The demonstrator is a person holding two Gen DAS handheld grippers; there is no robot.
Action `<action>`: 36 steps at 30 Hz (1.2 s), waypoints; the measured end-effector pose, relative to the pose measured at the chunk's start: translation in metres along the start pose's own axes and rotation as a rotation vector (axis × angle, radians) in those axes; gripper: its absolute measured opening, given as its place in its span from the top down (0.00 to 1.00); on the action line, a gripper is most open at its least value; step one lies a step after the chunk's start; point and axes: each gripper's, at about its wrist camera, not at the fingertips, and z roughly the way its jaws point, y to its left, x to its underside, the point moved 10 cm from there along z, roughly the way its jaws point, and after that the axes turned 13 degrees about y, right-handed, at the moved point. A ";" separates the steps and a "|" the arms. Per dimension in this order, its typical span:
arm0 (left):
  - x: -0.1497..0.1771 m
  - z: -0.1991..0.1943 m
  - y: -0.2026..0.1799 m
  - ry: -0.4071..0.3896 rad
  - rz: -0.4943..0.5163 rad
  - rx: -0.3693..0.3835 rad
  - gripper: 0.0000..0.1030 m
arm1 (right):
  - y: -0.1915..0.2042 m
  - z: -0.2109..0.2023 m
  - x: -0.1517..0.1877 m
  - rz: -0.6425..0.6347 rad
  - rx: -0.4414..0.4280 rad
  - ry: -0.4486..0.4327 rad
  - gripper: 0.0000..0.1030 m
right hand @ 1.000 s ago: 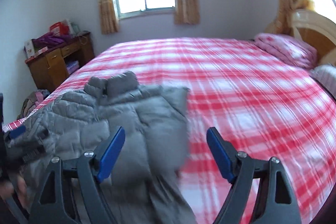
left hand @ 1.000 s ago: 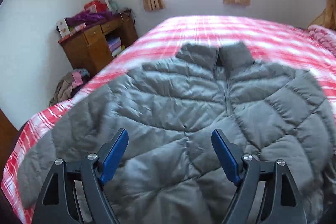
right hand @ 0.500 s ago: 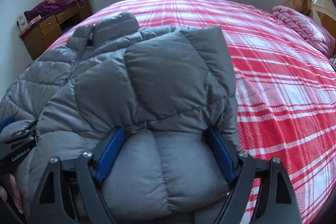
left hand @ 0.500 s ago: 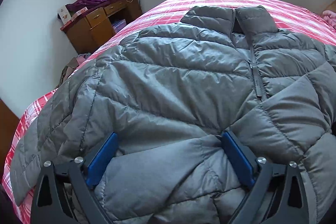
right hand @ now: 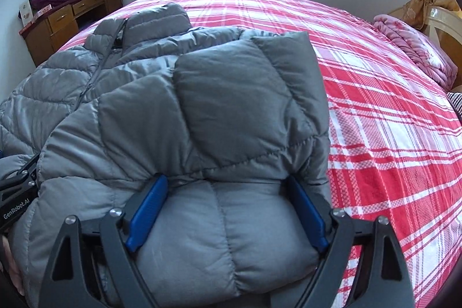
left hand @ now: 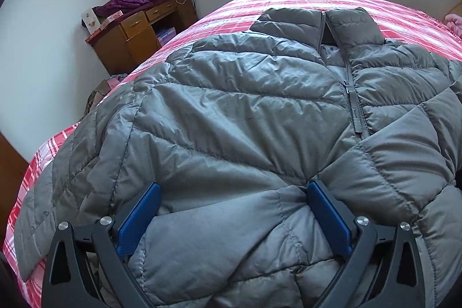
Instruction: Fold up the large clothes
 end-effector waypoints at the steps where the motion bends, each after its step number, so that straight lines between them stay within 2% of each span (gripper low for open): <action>1: 0.000 0.000 0.001 0.002 -0.005 0.011 0.01 | 0.000 -0.002 -0.001 0.000 0.000 0.001 0.15; 3: -0.001 0.003 0.003 0.009 -0.019 0.038 0.01 | -0.002 -0.014 -0.002 0.001 0.013 -0.030 0.22; 5: -0.002 0.005 0.004 0.011 -0.024 0.045 0.01 | -0.002 -0.038 -0.001 0.013 0.040 -0.100 0.22; 6: -0.002 0.004 0.004 0.009 -0.022 0.041 0.01 | 0.003 -0.054 0.000 0.013 0.020 -0.137 0.22; 9: -0.002 0.005 0.004 0.010 -0.023 0.046 0.01 | 0.033 -0.080 0.008 -0.040 -0.055 -0.174 0.22; 12: -0.001 0.006 0.004 0.023 -0.040 0.088 0.01 | 0.059 -0.065 0.020 -0.090 -0.090 -0.112 0.22; 14: 0.000 0.008 0.004 0.030 -0.047 0.105 0.01 | 0.064 -0.048 0.026 -0.097 -0.084 -0.079 0.22; 18: -0.001 0.008 0.002 0.029 -0.041 0.093 0.01 | 0.065 -0.025 0.033 -0.089 -0.099 -0.028 0.21; 32: 0.000 0.008 0.003 0.026 -0.035 0.083 0.01 | 0.067 -0.017 0.034 -0.107 -0.064 -0.014 0.18; 36: 0.000 0.006 0.003 0.049 -0.017 0.112 0.01 | 0.068 -0.016 0.034 -0.111 -0.053 -0.009 0.17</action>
